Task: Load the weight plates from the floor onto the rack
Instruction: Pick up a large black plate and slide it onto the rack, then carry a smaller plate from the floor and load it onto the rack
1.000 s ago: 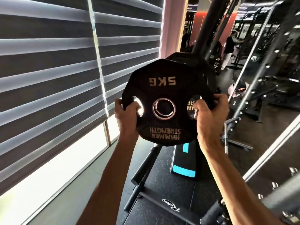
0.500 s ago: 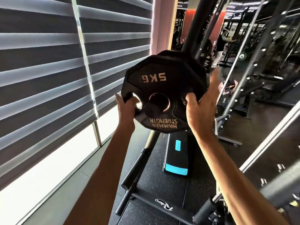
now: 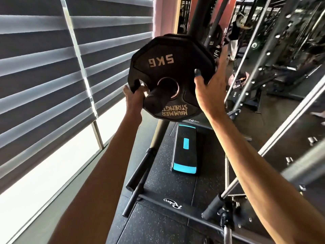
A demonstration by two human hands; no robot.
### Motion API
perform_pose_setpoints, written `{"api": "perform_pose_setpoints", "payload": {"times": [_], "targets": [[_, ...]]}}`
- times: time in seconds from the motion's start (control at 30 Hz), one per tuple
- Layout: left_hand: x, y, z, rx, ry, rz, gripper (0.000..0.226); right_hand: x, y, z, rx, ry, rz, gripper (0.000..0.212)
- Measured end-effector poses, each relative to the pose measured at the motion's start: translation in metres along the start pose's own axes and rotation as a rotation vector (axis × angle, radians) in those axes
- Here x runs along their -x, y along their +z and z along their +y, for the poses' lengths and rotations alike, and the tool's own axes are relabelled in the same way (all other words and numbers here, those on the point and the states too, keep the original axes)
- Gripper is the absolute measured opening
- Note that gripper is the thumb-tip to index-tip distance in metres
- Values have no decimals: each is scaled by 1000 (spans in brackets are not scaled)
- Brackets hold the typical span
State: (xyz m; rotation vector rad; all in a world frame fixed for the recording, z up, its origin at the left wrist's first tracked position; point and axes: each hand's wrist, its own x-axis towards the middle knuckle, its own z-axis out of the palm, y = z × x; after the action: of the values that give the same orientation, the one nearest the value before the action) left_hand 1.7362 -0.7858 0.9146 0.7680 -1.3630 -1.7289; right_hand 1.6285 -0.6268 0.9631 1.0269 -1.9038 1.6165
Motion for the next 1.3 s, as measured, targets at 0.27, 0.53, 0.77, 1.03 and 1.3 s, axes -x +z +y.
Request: {"api": "perform_pose_setpoints", "payload": {"times": [0.27, 0.53, 0.77, 1.03, 1.3], "targets": [[57, 25, -87, 86, -30, 188, 65, 66, -28, 32, 31, 77, -84, 81], [148, 76, -215, -204, -323, 263, 37, 206, -101, 130, 159, 431, -316, 73], [262, 142, -367, -601, -527, -52, 30, 329, -259, 218, 300, 847, -478, 42], [473, 292, -430, -1029, -683, -693, 18, 450, -480, 287, 468, 1264, -534, 31], [579, 425, -476, -1317, -450, -1230, 28, 492, -638, 341, 545, 1416, -582, 30]]}}
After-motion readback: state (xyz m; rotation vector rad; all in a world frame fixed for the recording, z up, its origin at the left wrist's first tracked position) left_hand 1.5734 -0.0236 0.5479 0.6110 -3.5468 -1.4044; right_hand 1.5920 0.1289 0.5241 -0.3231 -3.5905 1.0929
